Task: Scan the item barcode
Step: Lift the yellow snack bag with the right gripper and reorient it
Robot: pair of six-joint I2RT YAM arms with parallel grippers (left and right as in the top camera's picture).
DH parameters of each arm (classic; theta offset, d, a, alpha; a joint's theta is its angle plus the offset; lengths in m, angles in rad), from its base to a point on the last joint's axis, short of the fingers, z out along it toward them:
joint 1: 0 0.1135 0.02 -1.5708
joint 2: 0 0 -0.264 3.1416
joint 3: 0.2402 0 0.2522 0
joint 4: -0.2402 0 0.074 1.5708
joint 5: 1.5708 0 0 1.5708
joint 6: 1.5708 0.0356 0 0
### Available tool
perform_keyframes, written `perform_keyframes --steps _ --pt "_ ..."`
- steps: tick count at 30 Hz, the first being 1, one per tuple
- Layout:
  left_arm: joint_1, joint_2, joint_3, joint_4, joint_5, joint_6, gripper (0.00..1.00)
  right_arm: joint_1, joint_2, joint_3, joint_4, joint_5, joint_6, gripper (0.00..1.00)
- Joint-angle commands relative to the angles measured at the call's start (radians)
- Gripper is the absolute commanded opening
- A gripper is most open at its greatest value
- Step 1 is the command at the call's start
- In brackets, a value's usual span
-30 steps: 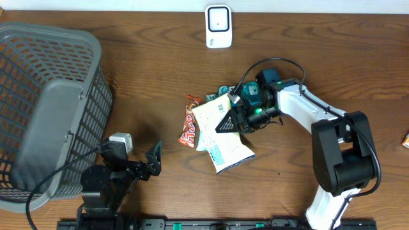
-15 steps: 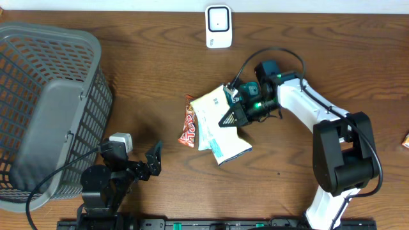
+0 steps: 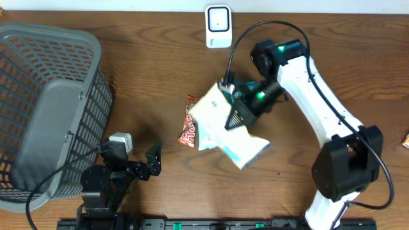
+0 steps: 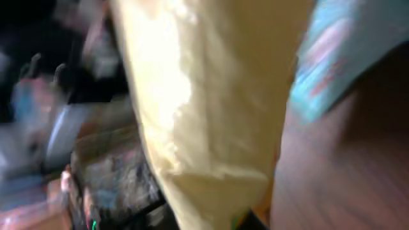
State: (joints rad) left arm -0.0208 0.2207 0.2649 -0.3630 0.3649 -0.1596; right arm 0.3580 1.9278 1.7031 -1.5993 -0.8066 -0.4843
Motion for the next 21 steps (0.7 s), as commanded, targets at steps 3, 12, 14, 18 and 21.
perform_keyframes --steps 3,12,14,18,21 --pt "-0.002 -0.003 0.000 0.000 0.009 0.009 0.99 0.004 -0.121 0.009 -0.100 -0.144 -0.340 0.01" --pt "-0.002 -0.002 0.000 0.000 0.009 0.010 0.99 0.004 -0.214 -0.004 -0.100 -0.134 -0.285 0.01" --pt "-0.002 -0.003 0.000 0.000 0.009 0.010 0.99 0.004 -0.234 -0.014 -0.100 -0.121 -0.261 0.01" --pt "-0.002 -0.002 0.000 0.000 0.009 0.009 0.99 0.004 -0.264 -0.049 -0.100 -0.103 -0.241 0.01" --pt "-0.002 -0.003 0.000 0.000 0.009 0.009 0.99 0.004 -0.280 -0.086 -0.100 -0.086 -0.226 0.01"
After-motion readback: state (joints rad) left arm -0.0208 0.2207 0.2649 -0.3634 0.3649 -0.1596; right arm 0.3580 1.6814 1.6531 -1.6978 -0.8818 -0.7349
